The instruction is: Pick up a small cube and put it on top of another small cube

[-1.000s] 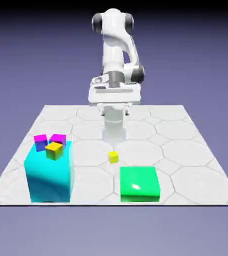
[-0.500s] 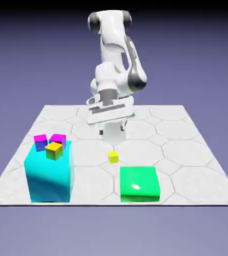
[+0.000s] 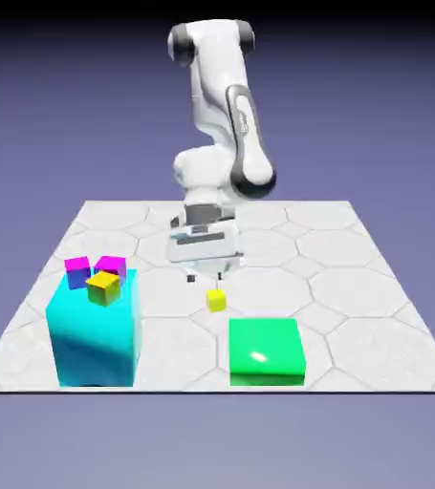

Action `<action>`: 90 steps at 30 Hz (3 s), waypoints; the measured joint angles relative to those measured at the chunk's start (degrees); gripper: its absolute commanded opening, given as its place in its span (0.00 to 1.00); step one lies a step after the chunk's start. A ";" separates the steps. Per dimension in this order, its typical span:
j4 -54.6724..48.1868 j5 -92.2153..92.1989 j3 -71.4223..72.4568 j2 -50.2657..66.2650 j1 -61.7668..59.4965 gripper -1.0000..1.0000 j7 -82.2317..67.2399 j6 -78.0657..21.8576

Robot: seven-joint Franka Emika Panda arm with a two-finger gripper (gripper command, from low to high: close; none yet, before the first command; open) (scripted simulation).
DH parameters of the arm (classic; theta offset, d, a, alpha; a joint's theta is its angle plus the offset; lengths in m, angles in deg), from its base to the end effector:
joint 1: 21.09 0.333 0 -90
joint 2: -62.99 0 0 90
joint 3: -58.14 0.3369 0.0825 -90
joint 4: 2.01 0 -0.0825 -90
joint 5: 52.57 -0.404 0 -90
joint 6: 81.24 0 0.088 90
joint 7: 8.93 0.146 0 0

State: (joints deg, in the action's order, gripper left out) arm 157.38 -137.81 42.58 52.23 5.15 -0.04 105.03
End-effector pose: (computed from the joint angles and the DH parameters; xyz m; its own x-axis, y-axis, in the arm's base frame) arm 0.3883 -0.0262 0.2585 0.0729 -0.9973 0.0055 -0.8494 -0.0650 -0.5237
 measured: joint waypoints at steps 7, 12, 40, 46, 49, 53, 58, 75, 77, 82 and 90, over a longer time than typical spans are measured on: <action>-0.33 -17.44 -3.18 4.48 5.22 0.50 -6.87 2.51; -0.57 -29.90 -5.46 7.68 9.07 0.50 -11.77 4.30; -5.00 -79.29 -7.00 34.27 13.66 0.00 -34.62 -1.73; -2.57 -75.20 -11.27 23.90 19.23 0.00 -30.71 6.45; -1.39 -73.21 -13.37 18.82 21.96 0.00 -28.81 10.48; -3.24 -66.34 -16.47 19.13 22.61 0.00 -21.34 6.69; -6.32 -54.88 -21.65 19.65 23.68 0.00 -8.87 0.37; -16.80 -15.96 -39.24 21.41 27.30 0.00 33.48 -21.13; -18.03 -11.39 -41.31 21.61 27.73 0.00 38.46 -23.65; -21.12 0.03 -46.48 22.13 28.80 0.00 50.89 -29.97; -26.05 18.29 -54.76 22.95 30.50 0.00 70.78 -40.09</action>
State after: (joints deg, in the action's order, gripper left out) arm 131.33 -119.51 -12.18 75.19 35.66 70.74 64.95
